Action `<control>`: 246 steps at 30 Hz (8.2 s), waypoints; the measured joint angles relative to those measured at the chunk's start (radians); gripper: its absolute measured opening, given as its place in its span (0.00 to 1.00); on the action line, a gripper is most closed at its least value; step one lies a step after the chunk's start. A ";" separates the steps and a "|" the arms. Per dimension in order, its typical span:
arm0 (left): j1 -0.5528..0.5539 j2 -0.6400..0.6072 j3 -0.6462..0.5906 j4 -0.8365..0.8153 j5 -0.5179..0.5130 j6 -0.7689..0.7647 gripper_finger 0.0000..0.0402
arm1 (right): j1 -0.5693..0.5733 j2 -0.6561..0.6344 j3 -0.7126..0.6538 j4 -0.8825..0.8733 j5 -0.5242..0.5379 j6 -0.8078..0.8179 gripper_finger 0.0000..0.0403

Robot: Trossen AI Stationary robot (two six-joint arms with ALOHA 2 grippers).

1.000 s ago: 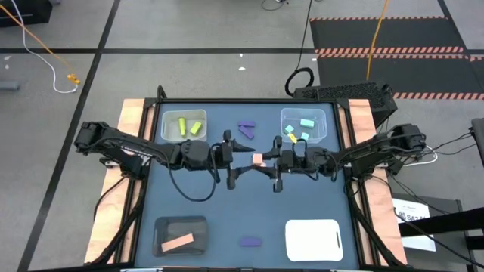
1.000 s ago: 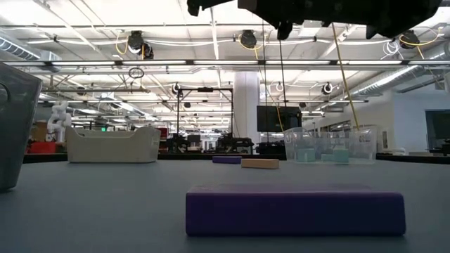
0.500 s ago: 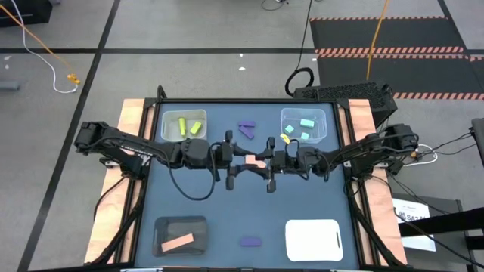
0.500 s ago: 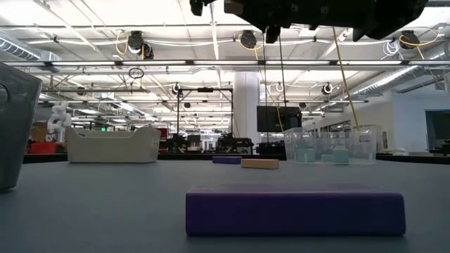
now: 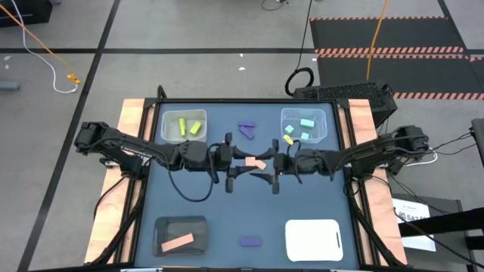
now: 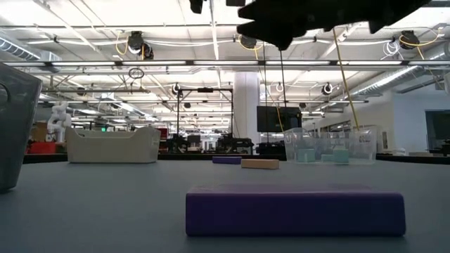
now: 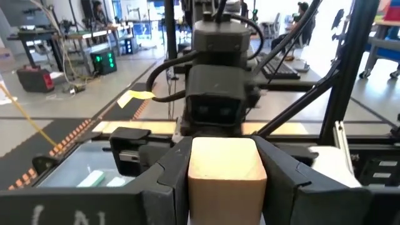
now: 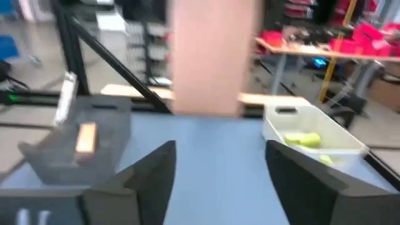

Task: Sort & place blocks by color
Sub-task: Put the orange block into the black bin

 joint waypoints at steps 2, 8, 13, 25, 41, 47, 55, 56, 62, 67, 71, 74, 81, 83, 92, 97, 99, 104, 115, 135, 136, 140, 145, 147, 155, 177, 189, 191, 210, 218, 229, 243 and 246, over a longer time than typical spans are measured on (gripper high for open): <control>-0.005 0.000 0.000 0.015 0.000 0.006 0.32 | 0.000 -0.044 0.000 -0.099 0.034 0.007 0.63; -0.035 -0.001 0.000 -0.053 0.004 -0.084 0.32 | -0.001 -0.115 0.000 -0.376 0.135 0.137 0.67; -0.077 -0.015 0.000 -0.239 0.028 -0.365 0.32 | -0.001 -0.088 -0.017 -0.445 0.137 0.254 0.65; -0.267 -0.063 0.000 -0.690 0.371 -1.241 0.34 | -0.027 0.059 -0.126 -0.132 0.158 0.364 0.64; -0.485 0.020 0.000 -1.111 0.303 -1.621 0.34 | -0.054 0.170 -0.125 -0.157 0.294 0.362 0.64; -0.483 0.028 0.000 -1.103 0.311 -1.594 0.40 | -0.062 0.170 -0.125 -0.237 0.294 0.373 0.64; -0.478 0.027 0.000 -1.105 0.389 -1.595 0.57 | -0.071 0.170 -0.125 -0.232 0.290 0.371 0.64; -0.476 0.027 0.000 -1.105 0.398 -1.595 0.58 | -0.076 0.171 -0.125 -0.233 0.290 0.374 0.64; -0.456 0.016 0.000 -1.087 0.459 -1.595 0.61 | -0.100 0.238 -0.124 -0.229 0.263 0.462 0.64; -0.455 0.008 0.000 -1.091 0.467 -1.589 0.59 | -0.099 0.302 -0.106 -0.231 0.259 0.486 0.64; -0.453 0.003 0.000 -1.086 0.467 -1.588 0.57 | -0.095 0.341 -0.063 -0.227 0.259 0.470 0.64; -0.454 0.001 0.000 -1.086 0.467 -1.588 0.55 | -0.095 0.375 -0.034 -0.221 0.260 0.445 0.64; -0.454 0.000 0.000 -1.086 0.467 -1.588 0.55 | -0.094 0.392 0.000 -0.233 0.260 0.441 0.64; -0.454 0.000 0.000 -1.086 0.467 -1.589 0.55 | -0.094 0.393 0.008 -0.234 0.259 0.453 0.64; -0.454 -0.001 0.000 -1.082 0.467 -1.599 0.54 | -0.094 0.393 0.039 -0.238 0.207 0.530 0.74; -0.459 -0.026 0.000 -1.007 0.467 -1.602 0.55 | -0.094 0.393 0.039 -0.294 0.269 0.528 0.79; -0.459 -0.043 0.000 -0.973 0.457 -1.604 0.54 | -0.095 0.393 0.039 -0.296 0.280 0.527 0.79; -0.457 -0.086 0.000 -0.895 0.384 -1.600 0.53 | -0.083 0.393 0.039 -0.296 0.286 0.527 0.79; -0.408 -0.140 0.000 -0.751 0.164 -1.433 0.53 | -0.063 0.473 0.039 -0.212 0.287 0.524 0.79; -0.142 -0.139 0.000 -0.532 -0.055 -0.799 0.53 | -0.076 0.515 0.040 -0.210 0.362 0.469 0.28; -0.135 -0.139 0.000 -0.539 -0.059 -0.779 0.53 | -0.078 0.506 0.039 -0.213 0.357 0.455 0.28; -0.127 -0.130 0.000 -0.583 -0.121 -0.686 0.53 | -0.102 0.441 0.033 -0.240 0.314 0.396 0.28; -0.132 -0.118 0.000 -0.643 -0.290 -0.653 0.53 | -0.152 0.314 0.035 -0.227 0.313 0.319 0.28; -0.134 -0.113 0.000 -0.660 -0.356 -0.641 0.53 | -0.170 0.262 0.035 -0.230 0.313 0.277 0.28; -0.125 -0.049 0.000 -0.612 -0.536 -0.653 0.53 | -0.191 0.084 0.035 -0.137 0.315 -0.018 0.28; -0.015 -0.006 0.000 -0.268 -0.576 -0.491 0.53 | -0.154 0.022 0.012 0.138 0.309 -0.919 0.28; 0.067 -0.007 0.000 -0.228 -0.370 -0.495 0.53 | -0.095 0.021 -0.004 0.210 0.169 -1.058 0.28; 0.068 -0.007 0.000 -0.218 -0.342 -0.495 0.53 | -0.091 0.021 -0.004 0.216 0.132 -1.064 0.28; 0.059 -0.007 0.000 -0.180 -0.275 -0.460 0.14 | -0.076 0.020 -0.002 0.210 0.145 -0.844 0.44; 0.059 -0.007 0.000 -0.170 -0.275 -0.455 0.14 | -0.091 0.020 -0.003 0.114 0.269 -0.717 0.58; 0.058 -0.048 0.000 -0.178 -0.274 -0.370 0.14 | -0.166 0.021 -0.003 -0.141 0.473 -0.299 0.61; -0.044 -0.093 0.000 -0.605 0.186 -0.880 0.14 | -0.189 0.064 -0.003 -0.167 0.336 0.146 0.61; -0.105 -0.125 0.000 -0.695 0.292 -1.064 0.14 | -0.195 0.117 -0.003 -0.146 0.225 0.187 0.61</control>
